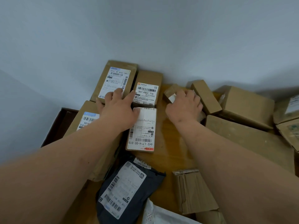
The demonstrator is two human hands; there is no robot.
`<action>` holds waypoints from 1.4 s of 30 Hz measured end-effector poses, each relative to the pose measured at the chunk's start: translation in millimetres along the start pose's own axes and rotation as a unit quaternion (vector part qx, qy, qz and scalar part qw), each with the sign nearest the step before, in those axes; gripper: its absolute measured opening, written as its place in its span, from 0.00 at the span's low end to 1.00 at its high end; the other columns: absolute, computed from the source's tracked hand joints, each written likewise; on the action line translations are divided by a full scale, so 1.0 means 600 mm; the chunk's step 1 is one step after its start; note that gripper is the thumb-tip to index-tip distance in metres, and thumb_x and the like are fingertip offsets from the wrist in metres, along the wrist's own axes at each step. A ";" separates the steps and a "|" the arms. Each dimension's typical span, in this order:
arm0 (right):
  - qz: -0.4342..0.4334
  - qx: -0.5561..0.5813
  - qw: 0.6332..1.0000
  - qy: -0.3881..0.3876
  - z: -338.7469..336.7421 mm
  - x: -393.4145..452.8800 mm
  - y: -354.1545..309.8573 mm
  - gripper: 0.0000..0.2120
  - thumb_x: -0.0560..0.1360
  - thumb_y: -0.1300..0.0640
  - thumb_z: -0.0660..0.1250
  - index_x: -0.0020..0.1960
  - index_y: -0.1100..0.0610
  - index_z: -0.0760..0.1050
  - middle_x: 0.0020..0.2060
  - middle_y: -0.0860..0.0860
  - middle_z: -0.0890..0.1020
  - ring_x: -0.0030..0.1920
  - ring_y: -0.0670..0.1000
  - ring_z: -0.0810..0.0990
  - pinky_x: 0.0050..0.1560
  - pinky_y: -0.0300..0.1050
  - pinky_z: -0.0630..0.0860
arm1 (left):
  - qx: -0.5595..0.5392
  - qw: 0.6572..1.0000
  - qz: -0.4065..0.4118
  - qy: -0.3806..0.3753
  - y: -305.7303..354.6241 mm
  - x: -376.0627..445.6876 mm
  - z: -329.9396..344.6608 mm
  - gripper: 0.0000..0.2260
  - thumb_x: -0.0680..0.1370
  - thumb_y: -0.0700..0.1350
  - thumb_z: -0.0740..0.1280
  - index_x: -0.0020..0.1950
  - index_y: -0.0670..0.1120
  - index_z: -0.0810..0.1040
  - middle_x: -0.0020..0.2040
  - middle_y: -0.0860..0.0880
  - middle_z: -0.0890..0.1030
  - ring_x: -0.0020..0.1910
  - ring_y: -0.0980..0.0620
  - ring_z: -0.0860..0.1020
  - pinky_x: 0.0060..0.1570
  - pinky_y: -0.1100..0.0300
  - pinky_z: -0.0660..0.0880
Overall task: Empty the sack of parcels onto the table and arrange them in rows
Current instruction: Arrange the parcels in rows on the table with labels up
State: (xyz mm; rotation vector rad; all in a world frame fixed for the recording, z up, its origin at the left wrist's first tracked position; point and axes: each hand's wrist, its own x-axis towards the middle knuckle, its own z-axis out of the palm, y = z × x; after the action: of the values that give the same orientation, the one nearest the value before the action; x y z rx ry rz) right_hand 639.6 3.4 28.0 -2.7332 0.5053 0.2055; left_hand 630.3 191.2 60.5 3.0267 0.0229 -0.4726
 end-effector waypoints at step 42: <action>0.073 -0.055 0.996 0.017 -0.046 0.021 0.071 0.31 0.73 0.59 0.62 0.74 0.44 0.61 0.78 0.58 0.54 0.76 0.62 0.53 0.74 0.59 0.49 | 0.036 0.997 0.057 -0.044 0.038 -0.005 -0.010 0.24 0.82 0.59 0.51 0.79 0.62 0.53 0.82 0.51 0.45 0.80 0.44 0.43 0.76 0.38 0.44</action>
State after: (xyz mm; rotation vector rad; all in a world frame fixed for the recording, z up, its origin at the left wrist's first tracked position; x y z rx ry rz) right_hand 637.6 -47.8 37.6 -2.8117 0.7235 0.2298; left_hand 629.6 169.3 69.1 3.0522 -0.1754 -0.6072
